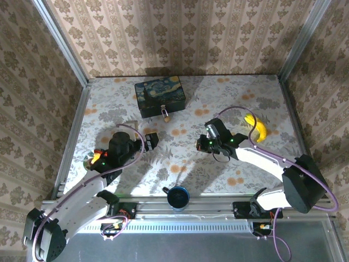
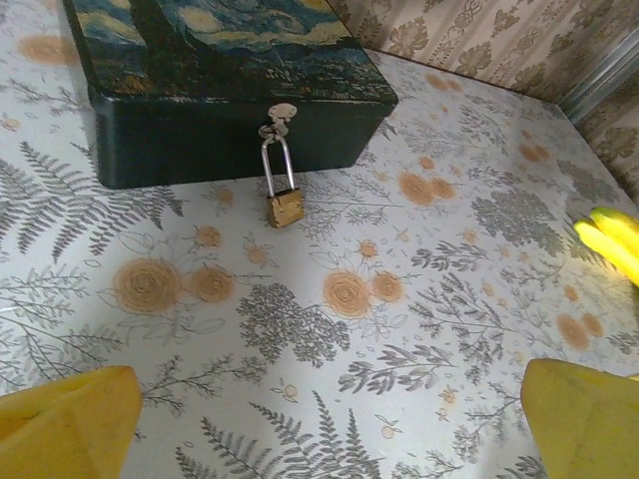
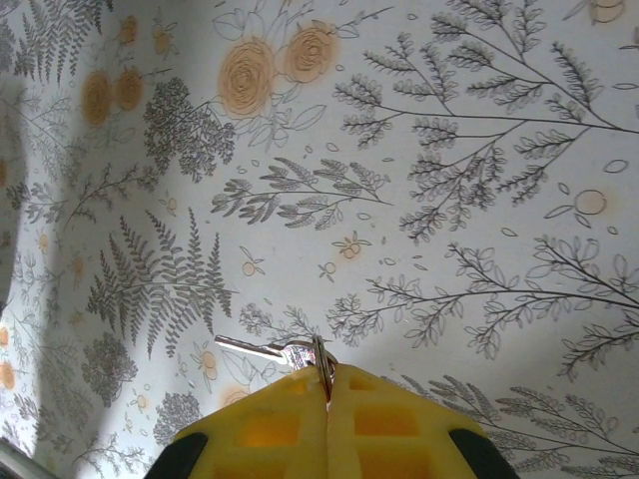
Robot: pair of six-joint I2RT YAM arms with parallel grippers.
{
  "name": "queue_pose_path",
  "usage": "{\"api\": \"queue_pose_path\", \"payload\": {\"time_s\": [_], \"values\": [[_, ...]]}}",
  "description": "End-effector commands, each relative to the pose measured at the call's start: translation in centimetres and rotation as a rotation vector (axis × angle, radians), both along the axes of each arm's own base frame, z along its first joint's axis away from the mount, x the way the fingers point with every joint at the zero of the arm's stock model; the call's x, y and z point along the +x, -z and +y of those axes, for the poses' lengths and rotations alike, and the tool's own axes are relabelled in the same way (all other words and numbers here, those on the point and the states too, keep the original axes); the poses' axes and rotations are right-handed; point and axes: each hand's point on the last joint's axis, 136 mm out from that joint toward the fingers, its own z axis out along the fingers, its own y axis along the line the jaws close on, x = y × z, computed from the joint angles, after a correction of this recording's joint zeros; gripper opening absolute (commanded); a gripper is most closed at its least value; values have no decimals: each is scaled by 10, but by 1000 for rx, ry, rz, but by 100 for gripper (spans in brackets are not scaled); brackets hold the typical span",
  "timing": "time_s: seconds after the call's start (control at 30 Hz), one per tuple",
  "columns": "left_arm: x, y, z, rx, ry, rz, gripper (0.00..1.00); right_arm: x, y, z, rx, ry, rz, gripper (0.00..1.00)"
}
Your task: Unlock a padlock with a key
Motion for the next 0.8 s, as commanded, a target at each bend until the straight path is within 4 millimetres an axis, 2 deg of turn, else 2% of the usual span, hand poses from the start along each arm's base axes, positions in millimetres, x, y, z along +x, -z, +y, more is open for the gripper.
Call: {"api": "queue_pose_path", "payload": {"time_s": [0.0, 0.13, 0.37, 0.77], "values": [[-4, -3, -8, -56, 21, 26, 97, 7, -12, 14, 46, -10, -22, 0], [-7, -8, -17, -79, 70, 34, 94, 7, -15, 17, 56, -14, -34, 0], [-15, -31, -45, -128, 214, 42, 88, 9, -20, 22, 69, -20, -52, 0], [-15, -33, -64, -142, 278, 55, 81, 9, -23, 26, 77, -30, -58, 0]]}}
